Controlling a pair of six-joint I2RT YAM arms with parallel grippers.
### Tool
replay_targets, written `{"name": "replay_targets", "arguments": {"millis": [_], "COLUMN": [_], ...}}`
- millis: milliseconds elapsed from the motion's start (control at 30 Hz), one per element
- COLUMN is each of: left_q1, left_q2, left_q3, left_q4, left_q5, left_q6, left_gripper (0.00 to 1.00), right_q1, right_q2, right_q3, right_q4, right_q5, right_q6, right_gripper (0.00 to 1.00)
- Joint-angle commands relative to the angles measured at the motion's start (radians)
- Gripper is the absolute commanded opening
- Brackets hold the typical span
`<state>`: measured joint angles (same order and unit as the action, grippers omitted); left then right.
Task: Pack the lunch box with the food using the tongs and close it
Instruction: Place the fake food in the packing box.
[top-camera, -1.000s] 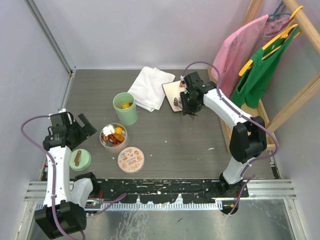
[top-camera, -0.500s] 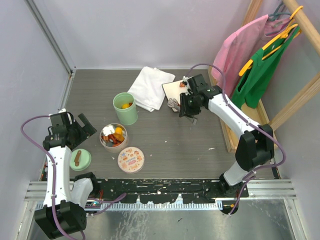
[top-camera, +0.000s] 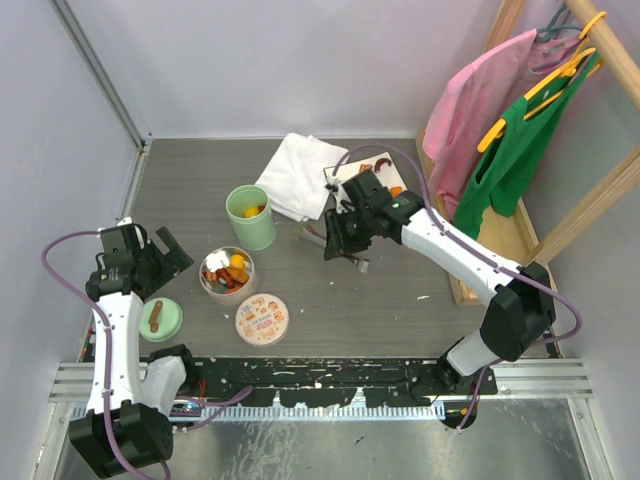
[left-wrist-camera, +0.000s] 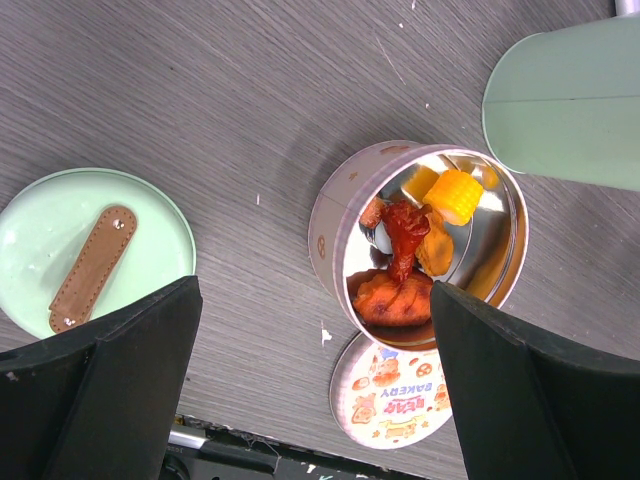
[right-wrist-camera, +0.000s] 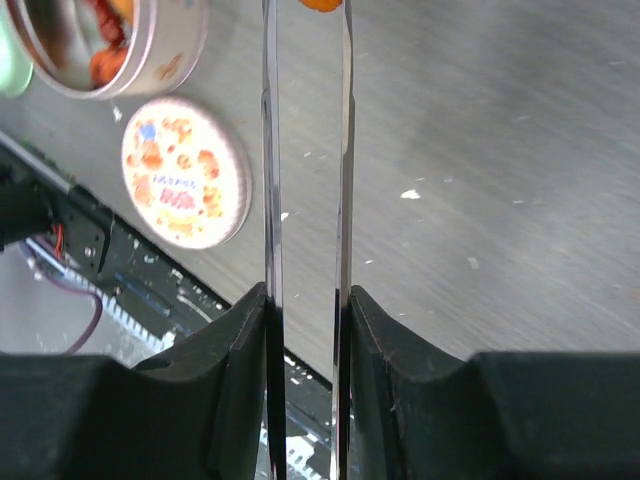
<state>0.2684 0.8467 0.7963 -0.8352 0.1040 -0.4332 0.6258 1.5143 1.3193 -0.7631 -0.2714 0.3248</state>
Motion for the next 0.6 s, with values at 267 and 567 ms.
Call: {"name": "replay_targets", "arguments": {"millis": [267,567], "left_q1": [-0.003,-0.003], "left_q2": [-0.010,-0.010], "left_q3": [0.021,0.020], "left_q4": [0.027,0.025], "left_q5": [0.000,-0.003], "left_q6": [0.007,0.007], "left_gripper": [0.98,0.98], "right_q1": [0.253,0.332], "right_q2": [0.059,0.142], "right_q3": [0.118,0.210], "right_q4": [0.033,0.012], "right_q5": [0.018,0.031], "right_q6": [0.058,0.056], "right_gripper": [0.37,0.37]}}
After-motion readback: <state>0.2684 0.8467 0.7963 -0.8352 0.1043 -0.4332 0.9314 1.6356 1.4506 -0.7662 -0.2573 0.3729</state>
